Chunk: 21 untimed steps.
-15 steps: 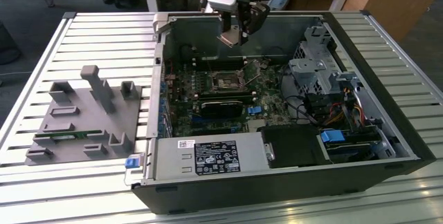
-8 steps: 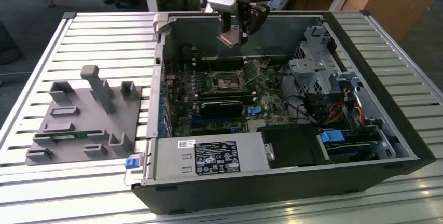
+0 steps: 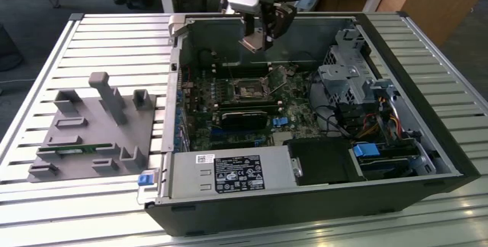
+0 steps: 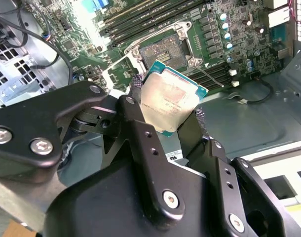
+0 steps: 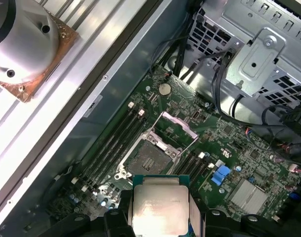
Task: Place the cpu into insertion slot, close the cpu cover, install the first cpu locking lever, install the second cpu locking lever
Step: 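Place the cpu into insertion slot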
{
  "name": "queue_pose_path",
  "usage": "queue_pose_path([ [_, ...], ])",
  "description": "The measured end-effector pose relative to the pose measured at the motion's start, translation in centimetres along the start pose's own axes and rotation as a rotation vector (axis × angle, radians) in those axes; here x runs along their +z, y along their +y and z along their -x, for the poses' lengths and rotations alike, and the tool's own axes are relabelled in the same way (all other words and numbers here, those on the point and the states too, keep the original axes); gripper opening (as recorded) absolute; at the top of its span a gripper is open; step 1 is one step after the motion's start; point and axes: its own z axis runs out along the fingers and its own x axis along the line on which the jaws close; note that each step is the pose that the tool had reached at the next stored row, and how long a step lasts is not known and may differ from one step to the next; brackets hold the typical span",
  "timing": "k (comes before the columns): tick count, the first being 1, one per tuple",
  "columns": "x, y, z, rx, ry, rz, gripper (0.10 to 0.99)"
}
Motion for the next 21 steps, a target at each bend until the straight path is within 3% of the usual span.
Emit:
queue_pose_path([
  [8,0.05,-0.02,-0.01,0.104,-0.0092,0.002,0.541],
  [21,0.08,-0.04,-0.02,0.168,-0.0148,0.003,0.541],
])
